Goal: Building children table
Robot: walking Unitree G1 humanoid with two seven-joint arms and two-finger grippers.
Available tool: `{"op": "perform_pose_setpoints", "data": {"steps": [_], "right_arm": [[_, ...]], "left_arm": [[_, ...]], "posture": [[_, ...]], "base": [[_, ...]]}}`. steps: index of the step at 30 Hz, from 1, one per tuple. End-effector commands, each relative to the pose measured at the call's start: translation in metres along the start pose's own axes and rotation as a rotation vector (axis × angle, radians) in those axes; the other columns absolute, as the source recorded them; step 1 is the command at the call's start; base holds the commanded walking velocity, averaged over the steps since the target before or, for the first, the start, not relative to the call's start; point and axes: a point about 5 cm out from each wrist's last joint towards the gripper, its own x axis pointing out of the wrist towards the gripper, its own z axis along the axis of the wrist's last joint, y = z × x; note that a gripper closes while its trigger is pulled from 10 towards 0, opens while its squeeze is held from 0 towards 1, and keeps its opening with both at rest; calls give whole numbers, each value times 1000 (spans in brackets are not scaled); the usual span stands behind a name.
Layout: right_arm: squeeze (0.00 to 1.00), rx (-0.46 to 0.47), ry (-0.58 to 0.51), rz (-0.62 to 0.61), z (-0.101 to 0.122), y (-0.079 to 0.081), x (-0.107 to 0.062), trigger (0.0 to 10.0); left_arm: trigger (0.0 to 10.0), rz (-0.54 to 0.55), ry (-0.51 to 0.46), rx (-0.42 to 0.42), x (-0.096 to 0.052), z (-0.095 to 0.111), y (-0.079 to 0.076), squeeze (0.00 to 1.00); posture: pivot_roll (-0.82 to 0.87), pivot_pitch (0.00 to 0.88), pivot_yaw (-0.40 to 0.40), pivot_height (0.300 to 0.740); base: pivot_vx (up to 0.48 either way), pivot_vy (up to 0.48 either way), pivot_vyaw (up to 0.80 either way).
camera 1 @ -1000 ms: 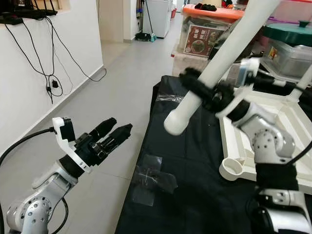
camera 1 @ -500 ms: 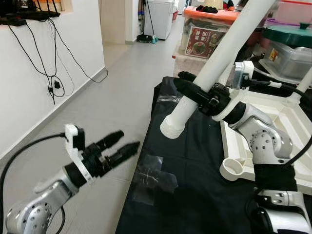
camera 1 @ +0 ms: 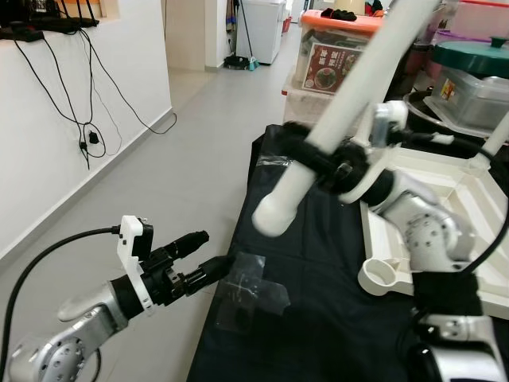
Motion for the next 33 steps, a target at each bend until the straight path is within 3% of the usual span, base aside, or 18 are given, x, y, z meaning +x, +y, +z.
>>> {"op": "perform_pose_setpoints", "data": {"steps": [1,4,6,9,15,16,18,19,33], "right_arm": [[0,3,10,49,-1,9,8,0],[0,71,46,106,-27,24,37,0],[0,71,46,106,-27,24,37,0],[0,103,34,75,-40,25,55,0],[0,119,23,61,-39,26,58,0],[0,116,25,51,-38,26,58,0],[0,114,27,45,-37,25,57,0],[0,111,26,33,-34,23,55,0],[0,95,24,-16,-29,17,53,0]], "left_arm": [[10000,-17,33,30,1,0,2,0],[10000,-92,84,107,11,7,3,0],[10000,-92,84,107,11,7,3,0],[10000,-147,103,130,19,7,2,0],[10000,-187,128,138,24,3,0,0],[3725,-208,153,147,25,-1,0,0],[3725,-214,163,151,25,-2,0,0],[314,-218,170,148,24,-3,0,0],[0,-242,192,144,20,-8,-2,0]], "posture": [[69,0,-87,740],[67,0,-86,740],[67,0,-86,740],[67,0,-82,740],[59,0,-80,740],[55,0,-78,740],[55,0,-78,740],[55,0,-78,740],[60,0,-80,740]], "base": [[0,0,0],[0,0,0],[0,0,0],[0,0,0],[0,0,0],[0,0,0],[0,0,0],[0,0,0],[0,0,0]]}}
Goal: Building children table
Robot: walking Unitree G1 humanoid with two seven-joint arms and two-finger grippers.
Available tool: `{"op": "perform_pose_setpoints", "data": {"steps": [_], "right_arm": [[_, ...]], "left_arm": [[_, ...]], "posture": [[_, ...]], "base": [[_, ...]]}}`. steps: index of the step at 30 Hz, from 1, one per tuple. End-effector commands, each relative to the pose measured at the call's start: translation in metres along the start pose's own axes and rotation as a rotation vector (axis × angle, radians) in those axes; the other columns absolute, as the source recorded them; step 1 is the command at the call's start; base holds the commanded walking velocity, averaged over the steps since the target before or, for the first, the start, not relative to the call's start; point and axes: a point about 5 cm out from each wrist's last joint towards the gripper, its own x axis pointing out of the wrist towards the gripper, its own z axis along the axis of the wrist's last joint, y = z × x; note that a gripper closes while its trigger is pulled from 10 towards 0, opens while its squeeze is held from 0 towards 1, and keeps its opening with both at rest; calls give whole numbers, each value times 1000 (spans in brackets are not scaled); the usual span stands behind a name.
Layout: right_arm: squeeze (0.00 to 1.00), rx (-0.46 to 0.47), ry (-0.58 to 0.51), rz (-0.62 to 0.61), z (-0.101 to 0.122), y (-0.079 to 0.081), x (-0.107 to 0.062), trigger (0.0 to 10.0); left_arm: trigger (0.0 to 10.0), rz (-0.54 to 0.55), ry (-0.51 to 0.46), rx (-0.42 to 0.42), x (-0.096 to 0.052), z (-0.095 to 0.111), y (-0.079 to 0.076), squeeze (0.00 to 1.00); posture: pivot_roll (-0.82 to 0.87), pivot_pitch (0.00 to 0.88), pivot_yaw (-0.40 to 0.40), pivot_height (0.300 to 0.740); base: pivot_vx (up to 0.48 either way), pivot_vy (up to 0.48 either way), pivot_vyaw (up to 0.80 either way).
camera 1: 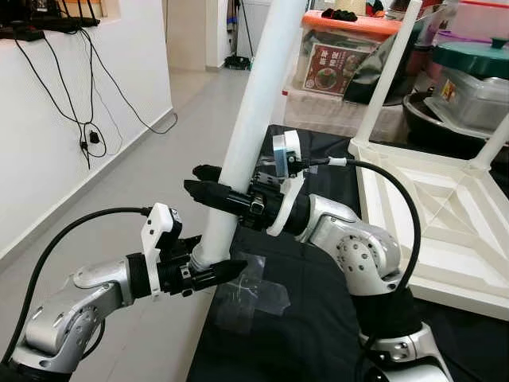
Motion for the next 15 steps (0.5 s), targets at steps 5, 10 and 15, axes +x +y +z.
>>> {"op": "perform_pose_setpoints", "data": {"steps": [5,10,15], "right_arm": [[1000,-5,-25,-198,10,-16,3,10000],[0,25,-50,-457,8,-35,0,10000],[0,108,-67,-492,-2,-32,0,10000]], "left_arm": [[9804,-43,36,14,4,-5,-3,0],[10000,26,48,64,6,-4,3,0],[9804,114,90,93,8,-16,10,0]], "posture": [[60,0,-80,740],[62,0,-82,740],[60,0,-83,740]], "base": [[0,0,0],[0,0,0],[0,0,0]]}}
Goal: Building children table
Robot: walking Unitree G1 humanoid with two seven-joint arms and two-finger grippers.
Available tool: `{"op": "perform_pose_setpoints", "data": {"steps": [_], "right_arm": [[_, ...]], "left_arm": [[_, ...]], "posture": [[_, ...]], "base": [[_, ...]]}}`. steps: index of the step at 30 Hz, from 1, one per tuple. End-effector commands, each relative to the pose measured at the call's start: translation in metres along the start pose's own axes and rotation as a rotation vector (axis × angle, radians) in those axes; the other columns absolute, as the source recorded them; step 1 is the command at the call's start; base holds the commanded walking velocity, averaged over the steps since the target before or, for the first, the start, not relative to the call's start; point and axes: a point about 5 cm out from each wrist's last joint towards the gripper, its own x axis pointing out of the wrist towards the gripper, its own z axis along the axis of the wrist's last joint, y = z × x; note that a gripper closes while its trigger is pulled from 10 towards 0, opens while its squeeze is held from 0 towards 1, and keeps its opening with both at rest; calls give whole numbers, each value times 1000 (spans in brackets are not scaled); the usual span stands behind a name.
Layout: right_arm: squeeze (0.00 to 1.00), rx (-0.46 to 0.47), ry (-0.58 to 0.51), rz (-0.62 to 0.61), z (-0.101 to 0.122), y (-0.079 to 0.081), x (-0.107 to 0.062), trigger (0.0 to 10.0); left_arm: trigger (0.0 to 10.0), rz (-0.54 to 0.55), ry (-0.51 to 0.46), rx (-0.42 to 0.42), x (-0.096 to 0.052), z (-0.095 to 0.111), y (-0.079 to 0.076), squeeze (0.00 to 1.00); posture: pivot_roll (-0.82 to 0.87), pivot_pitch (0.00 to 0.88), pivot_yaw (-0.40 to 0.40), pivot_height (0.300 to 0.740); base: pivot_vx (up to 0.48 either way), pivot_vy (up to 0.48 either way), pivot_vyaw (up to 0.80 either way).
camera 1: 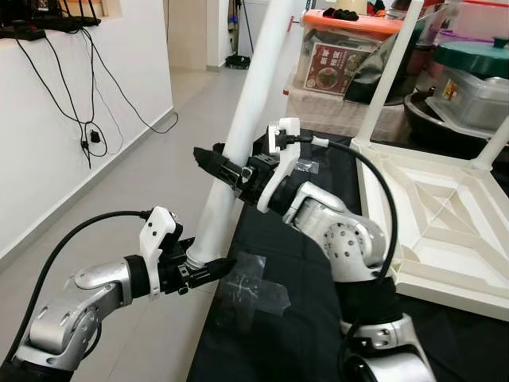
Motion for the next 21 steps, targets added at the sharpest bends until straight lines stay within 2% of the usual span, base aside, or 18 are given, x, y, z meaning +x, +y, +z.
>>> {"op": "perform_pose_setpoints", "data": {"steps": [1,6,11,12,13,17,18,21], "right_arm": [[0,22,11,-49,-3,-7,-4,10000],[0,120,143,-55,-31,-1,-7,10000],[0,180,158,-81,-39,1,-9,10000],[0,194,151,-89,-40,1,-9,824],[0,205,143,-96,-40,2,-9,0],[0,211,130,-113,-41,2,-9,0],[0,226,78,-182,-38,-2,-9,0],[0,239,29,-224,-33,-5,-9,0]], "left_arm": [[9804,-40,-21,52,7,4,-7,0],[10000,27,61,126,7,-9,0,0],[10000,62,62,133,7,-10,4,0],[10000,66,61,133,7,-10,4,0],[10000,68,59,132,8,-10,4,0],[10000,70,57,133,9,-11,4,0],[10000,71,48,135,12,-11,3,0],[10000,71,43,139,15,-13,2,0]], "posture": [[60,0,-83,740],[60,0,-85,740],[58,0,-88,740],[57,0,-87,740],[55,0,-86,740],[54,0,-86,740],[53,0,-86,740],[50,0,-86,740]], "base": [[0,0,0],[0,0,0],[0,0,0],[0,0,0],[0,0,0],[0,0,0],[0,0,0],[0,0,0]]}}
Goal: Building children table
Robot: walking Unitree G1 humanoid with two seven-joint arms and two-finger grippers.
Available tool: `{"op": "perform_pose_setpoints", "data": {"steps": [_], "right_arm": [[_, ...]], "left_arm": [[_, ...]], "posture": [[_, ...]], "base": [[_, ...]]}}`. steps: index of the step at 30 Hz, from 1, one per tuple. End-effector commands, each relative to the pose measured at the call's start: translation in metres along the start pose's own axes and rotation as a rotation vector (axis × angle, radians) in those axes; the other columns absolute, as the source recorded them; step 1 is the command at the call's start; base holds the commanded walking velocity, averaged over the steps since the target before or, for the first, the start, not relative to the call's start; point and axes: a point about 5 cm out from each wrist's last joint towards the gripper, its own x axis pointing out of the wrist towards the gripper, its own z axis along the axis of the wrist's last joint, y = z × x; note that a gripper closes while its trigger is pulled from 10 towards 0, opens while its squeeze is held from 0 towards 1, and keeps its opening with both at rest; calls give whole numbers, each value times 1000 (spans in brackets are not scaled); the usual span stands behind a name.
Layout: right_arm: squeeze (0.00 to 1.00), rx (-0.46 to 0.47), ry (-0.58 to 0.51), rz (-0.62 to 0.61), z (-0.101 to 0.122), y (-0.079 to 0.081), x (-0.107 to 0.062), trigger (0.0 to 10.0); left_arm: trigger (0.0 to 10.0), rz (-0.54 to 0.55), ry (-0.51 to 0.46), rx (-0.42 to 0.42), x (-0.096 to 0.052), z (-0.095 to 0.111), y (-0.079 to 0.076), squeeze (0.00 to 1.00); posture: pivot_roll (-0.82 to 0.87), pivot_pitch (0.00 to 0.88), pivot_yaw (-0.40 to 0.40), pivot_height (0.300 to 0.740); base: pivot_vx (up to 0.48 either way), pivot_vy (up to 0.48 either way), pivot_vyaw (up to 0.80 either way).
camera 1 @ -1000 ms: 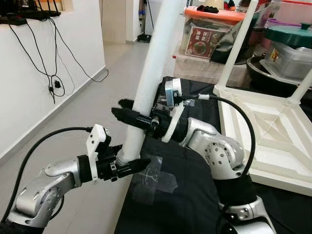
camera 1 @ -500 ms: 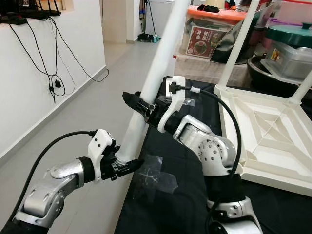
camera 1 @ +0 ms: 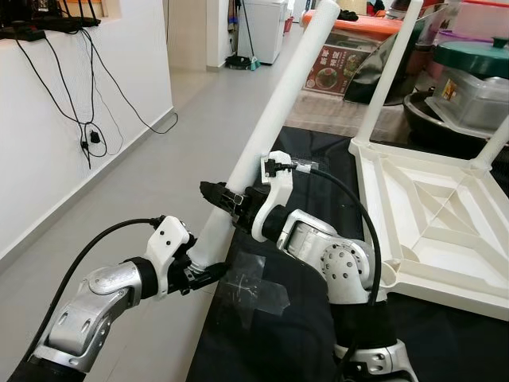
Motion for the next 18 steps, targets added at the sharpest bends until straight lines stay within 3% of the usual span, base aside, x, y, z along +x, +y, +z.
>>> {"op": "perform_pose_setpoints", "data": {"steps": [1,5,6,7,13,15,16,18], "right_arm": [[0,81,-84,-40,0,0,2,0],[0,91,-110,-60,4,-1,1,0],[0,90,-115,-65,4,-1,0,0],[0,89,-118,-68,4,-1,-1,0],[0,69,-129,-84,4,-3,-3,0],[0,-25,-170,-146,12,-13,-9,0],[0,-25,-170,-146,12,-13,-9,0],[0,-151,-211,-222,26,-28,-16,0]], "left_arm": [[10000,-17,-6,28,4,0,-3,0],[10000,11,-7,46,6,-2,-2,0],[10000,35,-15,51,7,-2,0,639],[10000,55,-27,43,7,-1,2,1000],[10000,92,-72,13,6,3,7,1000],[10000,153,-115,-11,2,7,13,1000],[10000,153,-115,-11,2,7,13,1000],[10000,222,-137,-29,-3,7,18,1000]], "posture": [[50,0,-86,740],[50,0,-87,740],[51,0,-87,740],[53,0,-87,740],[55,0,-85,740],[56,0,-83,740],[56,0,-83,740],[58,0,-85,740]], "base": [[0,0,0],[0,0,0],[0,0,0],[0,0,0],[0,0,0],[0,0,0],[0,0,0],[0,0,0]]}}
